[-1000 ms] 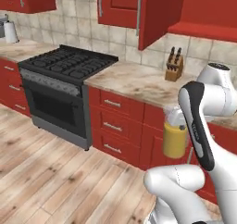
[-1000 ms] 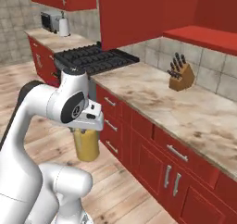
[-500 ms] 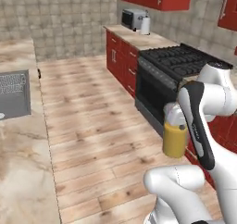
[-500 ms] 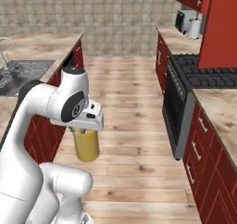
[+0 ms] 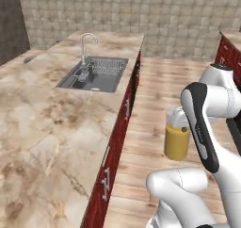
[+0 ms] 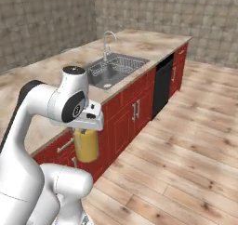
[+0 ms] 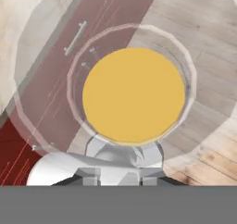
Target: There is a tray on the dining counter. Grab the cup, mug, and pitcher and place them on the tray. The pitcher may be placed next to the tray if it cannot fit the tray.
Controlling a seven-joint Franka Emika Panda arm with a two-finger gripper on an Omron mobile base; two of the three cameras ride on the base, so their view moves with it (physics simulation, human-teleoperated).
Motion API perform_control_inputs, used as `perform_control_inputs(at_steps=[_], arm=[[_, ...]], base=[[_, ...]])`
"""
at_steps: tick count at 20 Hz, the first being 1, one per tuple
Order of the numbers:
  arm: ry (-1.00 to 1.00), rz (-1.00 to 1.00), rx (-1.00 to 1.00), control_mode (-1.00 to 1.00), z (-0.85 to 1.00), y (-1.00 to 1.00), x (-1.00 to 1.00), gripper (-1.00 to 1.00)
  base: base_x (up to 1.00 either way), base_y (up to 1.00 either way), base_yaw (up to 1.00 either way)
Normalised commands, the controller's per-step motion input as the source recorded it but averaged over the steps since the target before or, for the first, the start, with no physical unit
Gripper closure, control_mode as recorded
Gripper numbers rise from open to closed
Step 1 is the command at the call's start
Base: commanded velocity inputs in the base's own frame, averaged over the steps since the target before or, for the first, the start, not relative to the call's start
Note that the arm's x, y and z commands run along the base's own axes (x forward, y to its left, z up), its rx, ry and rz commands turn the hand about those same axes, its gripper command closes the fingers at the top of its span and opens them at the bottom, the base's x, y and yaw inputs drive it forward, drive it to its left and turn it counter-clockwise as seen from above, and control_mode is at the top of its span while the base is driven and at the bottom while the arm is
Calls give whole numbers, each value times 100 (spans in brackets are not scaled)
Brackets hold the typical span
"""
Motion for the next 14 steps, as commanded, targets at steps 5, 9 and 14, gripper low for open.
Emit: perform_control_inputs(at_steps=[5, 9, 14], arm=[[0, 0, 0, 100, 0, 0, 0, 100], [0, 0, 0, 100, 0, 0, 0, 100], [0, 0, 0, 100, 0, 0, 0, 100]], base=[[-83, 0, 82], [-100, 0, 81], [-96, 4, 81]])
